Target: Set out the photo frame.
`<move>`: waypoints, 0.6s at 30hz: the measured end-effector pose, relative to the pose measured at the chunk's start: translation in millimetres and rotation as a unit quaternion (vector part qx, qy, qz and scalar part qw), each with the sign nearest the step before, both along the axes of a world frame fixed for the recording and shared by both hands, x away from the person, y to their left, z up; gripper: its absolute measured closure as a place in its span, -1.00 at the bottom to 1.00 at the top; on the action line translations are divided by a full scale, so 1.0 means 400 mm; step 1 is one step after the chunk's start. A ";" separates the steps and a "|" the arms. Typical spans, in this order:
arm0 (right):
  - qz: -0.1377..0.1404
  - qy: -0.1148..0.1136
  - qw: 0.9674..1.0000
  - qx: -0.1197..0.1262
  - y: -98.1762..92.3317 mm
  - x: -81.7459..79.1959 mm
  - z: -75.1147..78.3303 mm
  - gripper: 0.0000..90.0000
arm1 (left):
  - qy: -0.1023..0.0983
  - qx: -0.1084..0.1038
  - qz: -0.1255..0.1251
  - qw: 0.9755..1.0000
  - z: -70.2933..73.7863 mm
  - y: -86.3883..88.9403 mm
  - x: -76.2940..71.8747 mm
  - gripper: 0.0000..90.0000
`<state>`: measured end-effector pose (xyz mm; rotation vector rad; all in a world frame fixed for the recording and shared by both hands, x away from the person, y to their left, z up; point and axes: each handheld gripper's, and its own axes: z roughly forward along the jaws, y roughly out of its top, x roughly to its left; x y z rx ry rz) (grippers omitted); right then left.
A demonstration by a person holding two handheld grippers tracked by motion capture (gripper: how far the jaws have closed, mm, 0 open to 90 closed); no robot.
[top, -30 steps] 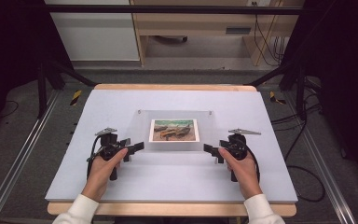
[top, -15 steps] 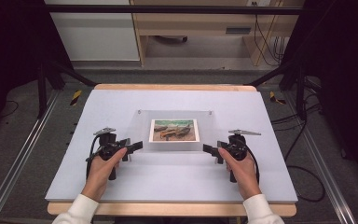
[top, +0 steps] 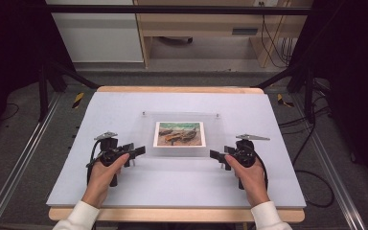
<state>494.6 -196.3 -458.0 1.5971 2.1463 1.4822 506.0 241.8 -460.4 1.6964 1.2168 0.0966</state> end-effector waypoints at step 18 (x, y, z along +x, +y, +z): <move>0.005 -0.039 0.999 -0.030 -0.008 -0.060 0.018 -0.26 | -0.026 0.044 -0.008 0.999 0.031 0.006 -0.067 -0.16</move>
